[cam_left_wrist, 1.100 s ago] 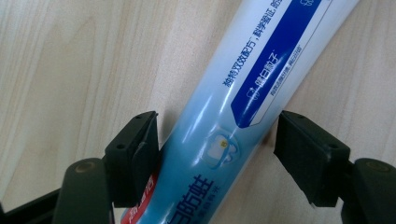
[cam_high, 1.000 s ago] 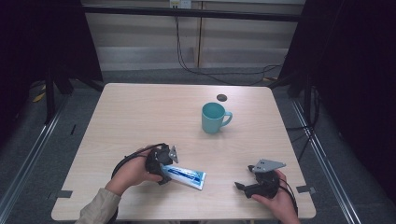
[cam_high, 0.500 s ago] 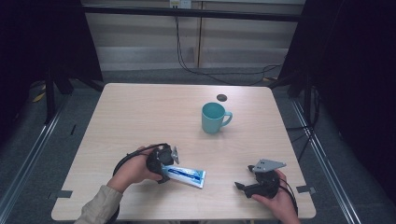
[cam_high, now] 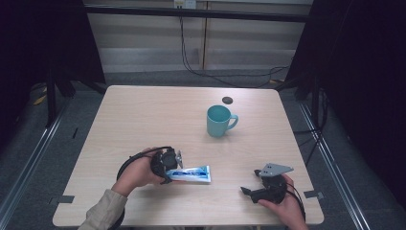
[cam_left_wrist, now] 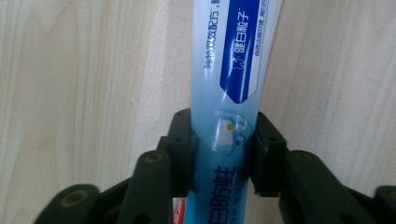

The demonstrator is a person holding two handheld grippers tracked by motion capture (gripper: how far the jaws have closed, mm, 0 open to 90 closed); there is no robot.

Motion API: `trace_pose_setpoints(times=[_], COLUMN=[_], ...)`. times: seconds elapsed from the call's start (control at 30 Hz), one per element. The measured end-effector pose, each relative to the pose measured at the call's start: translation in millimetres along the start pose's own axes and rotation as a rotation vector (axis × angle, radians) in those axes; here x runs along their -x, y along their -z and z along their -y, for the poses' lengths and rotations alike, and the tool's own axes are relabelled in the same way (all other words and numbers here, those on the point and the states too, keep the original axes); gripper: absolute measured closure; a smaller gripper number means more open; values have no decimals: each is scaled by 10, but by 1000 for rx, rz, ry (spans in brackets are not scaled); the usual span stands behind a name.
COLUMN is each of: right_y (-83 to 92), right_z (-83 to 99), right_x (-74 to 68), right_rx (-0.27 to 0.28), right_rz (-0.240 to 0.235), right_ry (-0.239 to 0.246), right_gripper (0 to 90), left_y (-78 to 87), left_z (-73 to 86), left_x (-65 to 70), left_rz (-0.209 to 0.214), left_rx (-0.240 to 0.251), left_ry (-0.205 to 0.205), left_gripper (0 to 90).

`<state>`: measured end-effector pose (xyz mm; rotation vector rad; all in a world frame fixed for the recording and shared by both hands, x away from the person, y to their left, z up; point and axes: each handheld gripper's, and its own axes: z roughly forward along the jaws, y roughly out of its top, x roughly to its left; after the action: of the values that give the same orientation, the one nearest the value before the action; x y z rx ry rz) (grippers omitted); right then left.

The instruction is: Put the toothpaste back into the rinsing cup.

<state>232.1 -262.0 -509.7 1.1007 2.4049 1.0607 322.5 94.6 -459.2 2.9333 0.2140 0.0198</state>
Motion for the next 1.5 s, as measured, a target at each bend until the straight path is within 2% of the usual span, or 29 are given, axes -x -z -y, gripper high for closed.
trace_pose_setpoints(times=[0.03, 0.07, 0.13, 0.17, 0.23, 0.33, 0.43, 0.57, 0.63, 0.8, 0.9, 1.03, 1.13, 1.3, 1.33, 1.47, 1.5], right_y=[-1, 0, 0, 1, 0, -1, 0, 0, 3, 7, 16, 33, 48, 31, 22, -4, -9], right_z=[1, 1, 1, 0, 0, -1, 0, -1, 0, 3, 5, -32, -100, -238, -266, -370, -394], right_x=[2, 2, 3, 2, 2, 2, 5, 5, 10, 10, 18, 30, 10, -41, -49, -77, -81], right_rx=[2, 2, 1, 0, 0, 0, 1, -1, -1, 2, 12, 35, 77, 158, 167, 187, 189], right_rz=[-3, -4, -4, -2, -1, 0, -5, -4, -6, 8, 3, -3, -36, -141, -149, -184, -189], right_ry=[-1, -3, -4, -4, -1, 2, -3, 3, -2, -9, -47, -86, -115, -190, -197, -214, -219], right_gripper=[143, 143, 143, 143, 143, 143, 143, 141, 142, 157, 159, 163, 174, 191, 191, 202, 202], left_y=[0, 15, 24, 24, 31, 51, 81, 134, 154, 192, 208, 221, 225, 228, 238, 275, 283], left_z=[0, -2, -5, -5, 11, 32, 53, 57, 62, 73, 85, 69, 47, 20, 5, -25, -31], left_x=[0, -14, -23, -23, -39, -50, -48, -45, -56, -41, -27, -17, -10, -5, 2, 4, 6], left_rz=[0, 43, 49, 49, 52, 71, 93, 89, 108, 86, 89, 86, 90, 104, 106, 96, 98], left_rx=[0, -9, -9, -9, 9, 29, 85, 110, 128, 171, 206, 240, 264, 303, 317, 352, 363], left_ry=[0, 71, 96, 96, 136, 160, 219, 242, 253, 270, 293, 291, 302, 321, 334, 331, 344], left_gripper=[679, 691, 702, 707, 713, 716, 718, 718, 719, 720, 721, 722, 721, 723, 723, 724, 725])
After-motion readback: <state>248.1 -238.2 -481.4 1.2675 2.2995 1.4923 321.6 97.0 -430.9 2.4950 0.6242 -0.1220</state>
